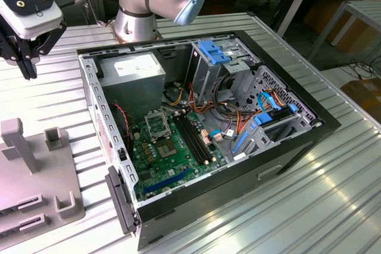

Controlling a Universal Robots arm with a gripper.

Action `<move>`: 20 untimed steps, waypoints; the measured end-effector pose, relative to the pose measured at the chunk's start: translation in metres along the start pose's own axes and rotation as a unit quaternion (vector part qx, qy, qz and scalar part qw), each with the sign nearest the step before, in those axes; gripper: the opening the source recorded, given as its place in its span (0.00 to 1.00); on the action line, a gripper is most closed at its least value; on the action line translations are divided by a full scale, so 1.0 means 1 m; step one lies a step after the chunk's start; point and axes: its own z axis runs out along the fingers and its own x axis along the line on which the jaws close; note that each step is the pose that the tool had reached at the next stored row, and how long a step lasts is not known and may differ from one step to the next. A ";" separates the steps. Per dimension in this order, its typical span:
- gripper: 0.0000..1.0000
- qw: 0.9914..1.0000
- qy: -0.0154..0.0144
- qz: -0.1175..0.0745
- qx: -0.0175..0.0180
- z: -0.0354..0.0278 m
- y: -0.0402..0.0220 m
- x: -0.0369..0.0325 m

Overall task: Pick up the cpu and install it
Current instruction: 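Reach for the cpu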

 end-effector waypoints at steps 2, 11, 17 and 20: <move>0.15 1.000 0.000 0.000 0.000 0.0000 -0.0001 0.0015; 0.15 1.000 0.000 0.000 0.000 -0.0001 -0.0003 0.0036; 0.15 1.000 0.000 0.000 0.000 -0.0001 -0.0003 0.0046; 0.15 1.000 0.000 0.000 0.000 -0.0001 -0.0006 0.0088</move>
